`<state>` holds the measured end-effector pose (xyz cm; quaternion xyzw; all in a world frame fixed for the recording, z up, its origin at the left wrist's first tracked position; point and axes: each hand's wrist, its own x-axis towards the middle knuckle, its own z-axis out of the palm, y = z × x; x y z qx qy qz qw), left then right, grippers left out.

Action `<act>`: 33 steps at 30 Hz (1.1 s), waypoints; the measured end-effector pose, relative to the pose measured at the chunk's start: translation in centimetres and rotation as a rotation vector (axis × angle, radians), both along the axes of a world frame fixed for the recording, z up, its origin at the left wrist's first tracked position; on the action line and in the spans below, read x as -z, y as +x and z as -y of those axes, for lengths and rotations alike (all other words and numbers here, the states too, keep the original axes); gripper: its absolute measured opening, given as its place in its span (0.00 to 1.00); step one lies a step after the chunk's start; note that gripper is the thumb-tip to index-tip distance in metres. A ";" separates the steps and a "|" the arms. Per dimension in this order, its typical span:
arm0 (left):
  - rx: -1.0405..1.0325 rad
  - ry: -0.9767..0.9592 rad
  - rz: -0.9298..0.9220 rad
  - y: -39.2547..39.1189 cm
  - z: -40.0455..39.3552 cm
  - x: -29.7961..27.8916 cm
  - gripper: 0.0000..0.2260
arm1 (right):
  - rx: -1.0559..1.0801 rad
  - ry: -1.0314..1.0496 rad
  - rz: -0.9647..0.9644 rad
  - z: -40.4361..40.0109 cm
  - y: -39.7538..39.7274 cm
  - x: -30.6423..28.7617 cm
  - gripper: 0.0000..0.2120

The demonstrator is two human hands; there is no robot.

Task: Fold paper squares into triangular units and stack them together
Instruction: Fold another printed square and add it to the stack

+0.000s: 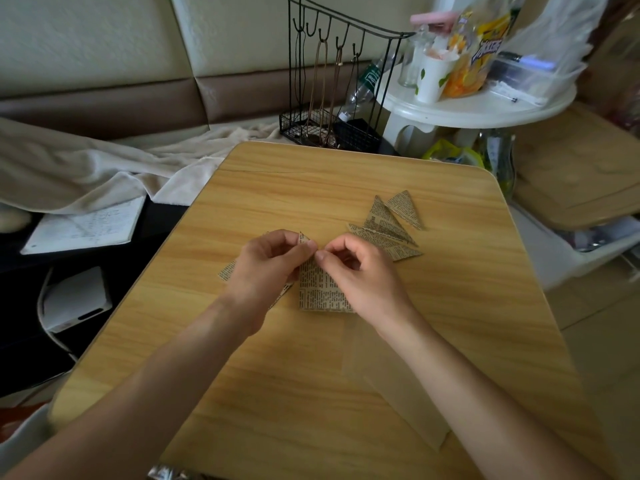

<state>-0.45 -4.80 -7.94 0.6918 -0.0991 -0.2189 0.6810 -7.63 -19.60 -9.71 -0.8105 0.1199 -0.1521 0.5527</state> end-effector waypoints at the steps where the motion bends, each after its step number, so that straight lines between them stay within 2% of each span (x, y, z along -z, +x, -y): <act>1: 0.002 0.000 -0.002 -0.1 0.1 -0.2 0.05 | 0.004 -0.003 0.000 0.0 0.0 -0.1 0.07; 6: -0.026 -0.044 -0.026 -0.5 0.3 -0.4 0.07 | 0.012 0.005 0.015 -0.1 -0.1 -0.5 0.08; 12: -0.163 -0.145 -0.073 0.9 -0.2 -1.2 0.07 | 0.004 -0.013 -0.008 0.0 -0.5 -0.8 0.07; 20: -0.302 -0.126 -0.069 2.8 -1.3 -0.8 0.08 | 0.005 0.025 -0.070 0.2 -0.7 -0.6 0.06; 26: -0.181 -0.113 -0.131 2.7 -1.6 -0.5 0.08 | -0.005 0.037 -0.116 0.5 -0.7 -0.4 0.06; 29: -0.183 -0.091 -0.117 2.5 -1.6 -0.5 0.05 | -0.042 0.057 -0.178 0.7 -0.6 -0.7 0.06; 33: -0.088 -0.060 -0.099 1.1 -0.6 -0.5 0.03 | -0.016 0.056 -0.133 0.1 -0.4 -1.2 0.06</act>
